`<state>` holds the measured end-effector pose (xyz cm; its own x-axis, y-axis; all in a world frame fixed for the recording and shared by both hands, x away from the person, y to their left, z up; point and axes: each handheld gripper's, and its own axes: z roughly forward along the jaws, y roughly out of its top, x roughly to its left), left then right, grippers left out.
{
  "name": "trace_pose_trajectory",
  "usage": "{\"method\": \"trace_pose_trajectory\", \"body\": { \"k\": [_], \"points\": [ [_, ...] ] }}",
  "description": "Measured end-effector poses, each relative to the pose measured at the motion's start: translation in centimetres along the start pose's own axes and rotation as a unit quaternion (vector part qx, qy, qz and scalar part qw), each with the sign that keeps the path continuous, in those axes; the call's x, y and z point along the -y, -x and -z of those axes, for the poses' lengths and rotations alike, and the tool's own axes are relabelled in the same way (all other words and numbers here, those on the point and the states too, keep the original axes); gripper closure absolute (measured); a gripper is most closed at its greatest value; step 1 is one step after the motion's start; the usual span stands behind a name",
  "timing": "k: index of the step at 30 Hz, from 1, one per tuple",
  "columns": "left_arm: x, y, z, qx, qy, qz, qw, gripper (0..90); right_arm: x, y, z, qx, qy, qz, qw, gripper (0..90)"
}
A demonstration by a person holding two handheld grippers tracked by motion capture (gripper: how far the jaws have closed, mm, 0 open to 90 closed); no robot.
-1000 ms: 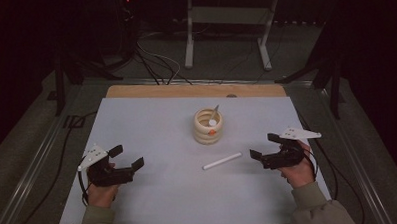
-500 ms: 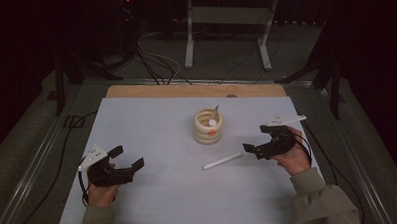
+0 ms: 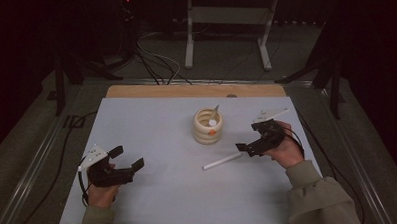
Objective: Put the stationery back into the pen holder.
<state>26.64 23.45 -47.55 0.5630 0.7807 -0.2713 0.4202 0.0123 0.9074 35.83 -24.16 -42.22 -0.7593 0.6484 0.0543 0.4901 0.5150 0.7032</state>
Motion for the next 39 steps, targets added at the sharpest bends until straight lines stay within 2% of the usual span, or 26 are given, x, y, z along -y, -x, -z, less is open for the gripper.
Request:
{"method": "trace_pose_trajectory", "body": {
  "k": [9,14,19,39],
  "points": [
    [0.0,0.0,0.0,0.000,0.002,0.001,1.0000,0.3,-1.5,-0.3,-1.2,-0.008,-0.031,0.019,0.9993,0.0],
    [0.0,0.0,0.0,0.001,0.001,0.001,1.0000,0.3,-2.1,-0.7,-1.9,-0.014,-0.043,0.035,0.9983,0.0],
    [0.0,0.0,0.0,0.001,0.002,0.001,1.0000,0.3,-2.6,-1.0,-2.6,-0.021,-0.052,0.042,0.9975,0.0],
    [0.0,0.0,0.1,0.005,0.004,0.003,1.0000,0.3,-2.5,-1.6,-5.3,-0.041,-0.089,0.056,0.9936,0.0]
  ]
}}
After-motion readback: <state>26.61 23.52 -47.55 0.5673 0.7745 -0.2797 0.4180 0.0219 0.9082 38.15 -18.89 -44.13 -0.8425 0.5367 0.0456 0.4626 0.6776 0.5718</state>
